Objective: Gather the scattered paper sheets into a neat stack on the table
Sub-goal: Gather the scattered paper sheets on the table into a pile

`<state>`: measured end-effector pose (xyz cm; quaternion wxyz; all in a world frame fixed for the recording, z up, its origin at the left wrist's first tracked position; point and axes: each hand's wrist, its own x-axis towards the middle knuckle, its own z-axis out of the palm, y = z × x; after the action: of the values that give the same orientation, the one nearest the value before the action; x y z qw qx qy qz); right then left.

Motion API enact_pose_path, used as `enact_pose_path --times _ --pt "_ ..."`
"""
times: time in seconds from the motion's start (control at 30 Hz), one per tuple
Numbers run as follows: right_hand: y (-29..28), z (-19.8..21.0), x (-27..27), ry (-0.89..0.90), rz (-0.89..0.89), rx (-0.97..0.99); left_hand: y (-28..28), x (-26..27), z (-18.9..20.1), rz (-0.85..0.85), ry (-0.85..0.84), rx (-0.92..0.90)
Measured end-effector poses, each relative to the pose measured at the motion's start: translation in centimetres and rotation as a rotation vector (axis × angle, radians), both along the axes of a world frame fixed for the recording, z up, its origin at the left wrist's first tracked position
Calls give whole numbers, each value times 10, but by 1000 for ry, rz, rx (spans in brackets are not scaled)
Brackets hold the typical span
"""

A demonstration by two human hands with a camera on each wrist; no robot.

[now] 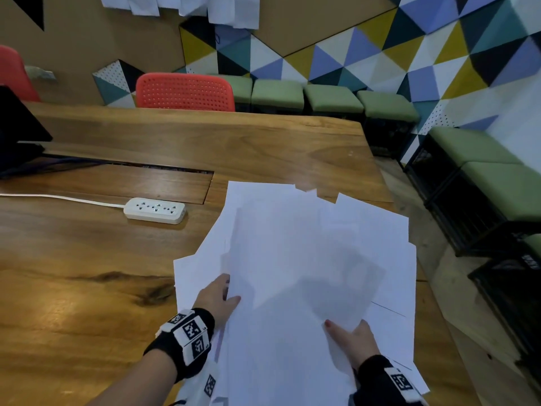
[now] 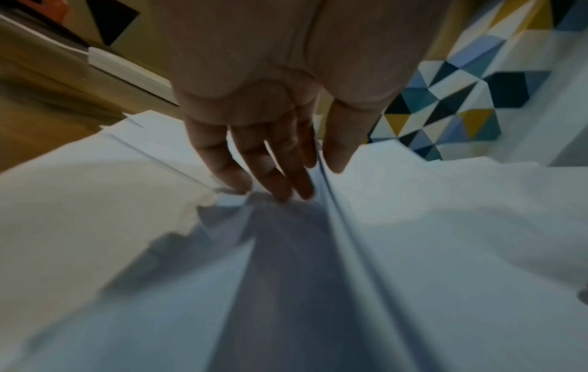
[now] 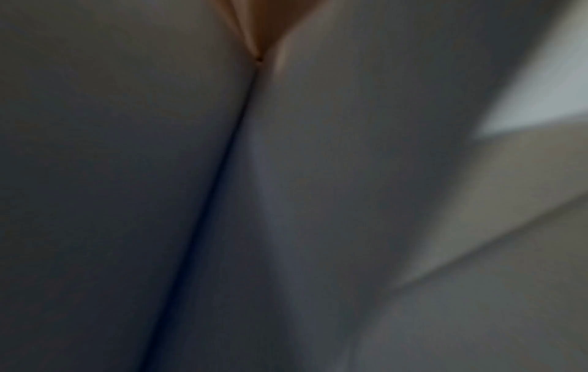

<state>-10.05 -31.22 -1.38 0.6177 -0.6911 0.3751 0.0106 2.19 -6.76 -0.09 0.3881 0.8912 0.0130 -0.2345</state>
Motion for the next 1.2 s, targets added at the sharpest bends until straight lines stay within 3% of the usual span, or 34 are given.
enact_pose_path --times 0.1,0.2,0.4,0.57,0.67,0.83,1.0,1.1,1.2 --pt "-7 -2 -2 6 -56 12 16 7 -3 230 -101 77" --pt "-10 -3 -7 28 -79 55 40 17 -6 388 -55 231" --pt "-9 -1 -9 42 -131 173 59 40 -18 246 -13 360" --pt "-14 -27 -9 54 -146 129 50 57 -9 183 51 405" --pt "-10 -15 -8 40 -118 130 50 61 -3 120 61 477" --pt "-18 -12 -8 64 -103 122 56 47 -5 100 44 327" --pt "-20 -5 -6 67 -63 144 66 11 -5 -31 217 233" --pt "-18 -3 -6 50 -81 170 67 -7 -4 34 266 146" --pt "-16 -3 -7 47 -96 158 67 -5 -3 181 82 273"
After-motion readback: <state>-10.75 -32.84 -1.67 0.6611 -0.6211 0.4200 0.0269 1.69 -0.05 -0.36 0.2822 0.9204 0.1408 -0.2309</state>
